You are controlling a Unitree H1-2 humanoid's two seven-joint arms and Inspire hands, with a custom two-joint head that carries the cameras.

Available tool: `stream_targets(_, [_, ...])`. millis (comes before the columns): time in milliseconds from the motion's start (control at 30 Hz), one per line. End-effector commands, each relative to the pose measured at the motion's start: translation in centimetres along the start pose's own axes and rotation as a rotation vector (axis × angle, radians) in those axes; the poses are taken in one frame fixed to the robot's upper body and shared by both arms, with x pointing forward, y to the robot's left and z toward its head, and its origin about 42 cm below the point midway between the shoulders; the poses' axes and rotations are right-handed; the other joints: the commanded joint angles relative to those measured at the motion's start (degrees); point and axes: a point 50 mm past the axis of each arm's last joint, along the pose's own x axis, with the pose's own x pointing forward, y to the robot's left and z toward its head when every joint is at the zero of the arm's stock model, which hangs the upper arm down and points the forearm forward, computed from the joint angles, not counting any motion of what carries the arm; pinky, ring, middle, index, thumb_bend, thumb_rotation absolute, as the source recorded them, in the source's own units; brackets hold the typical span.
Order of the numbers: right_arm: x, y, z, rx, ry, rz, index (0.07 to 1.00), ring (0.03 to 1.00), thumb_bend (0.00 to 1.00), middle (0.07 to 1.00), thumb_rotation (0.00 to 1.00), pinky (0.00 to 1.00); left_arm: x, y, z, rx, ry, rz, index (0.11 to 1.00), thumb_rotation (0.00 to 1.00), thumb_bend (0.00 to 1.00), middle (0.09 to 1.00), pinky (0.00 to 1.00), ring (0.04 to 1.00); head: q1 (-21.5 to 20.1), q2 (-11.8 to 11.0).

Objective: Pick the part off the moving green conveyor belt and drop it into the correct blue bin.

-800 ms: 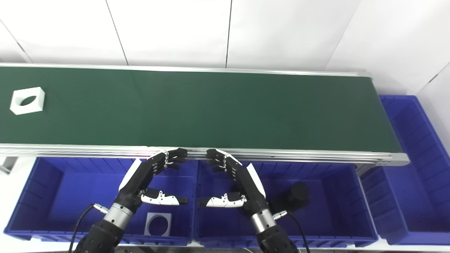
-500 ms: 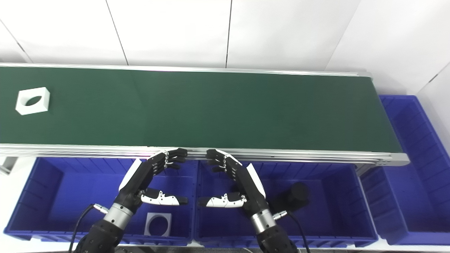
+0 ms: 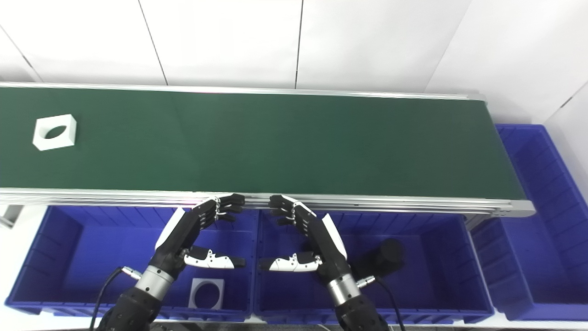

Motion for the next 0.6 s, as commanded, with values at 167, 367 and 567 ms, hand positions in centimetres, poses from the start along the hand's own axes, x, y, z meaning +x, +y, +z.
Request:
stream_targets(167, [0.91, 0.18, 1.05, 0.002, -0.085, -0.006, 0.814, 0.779, 0.86, 0.804, 0.17, 0.72, 0.75, 0.41, 0.96, 0.014, -0.066, 0.014, 0.763, 0.00, 0.82, 0.787, 0.69, 0.753, 0.01, 0.00])
stream_targets(367, [0.90, 0.23, 1.02, 0.003, -0.085, -0.010, 0.812, 0.776, 0.87, 0.799, 0.17, 0.71, 0.72, 0.43, 0.95, 0.012, -0.070, 0.011, 0.762, 0.00, 0.81, 0.785, 0.69, 0.749, 0.01, 0.00])
stream_targets(567, [0.91, 0.27, 1.01, 0.000, -0.084, -0.010, 0.814, 0.774, 0.87, 0.799, 0.17, 0.71, 0.73, 0.49, 0.92, 0.016, -0.069, 0.012, 0.759, 0.00, 0.82, 0.781, 0.68, 0.746, -0.09, -0.03])
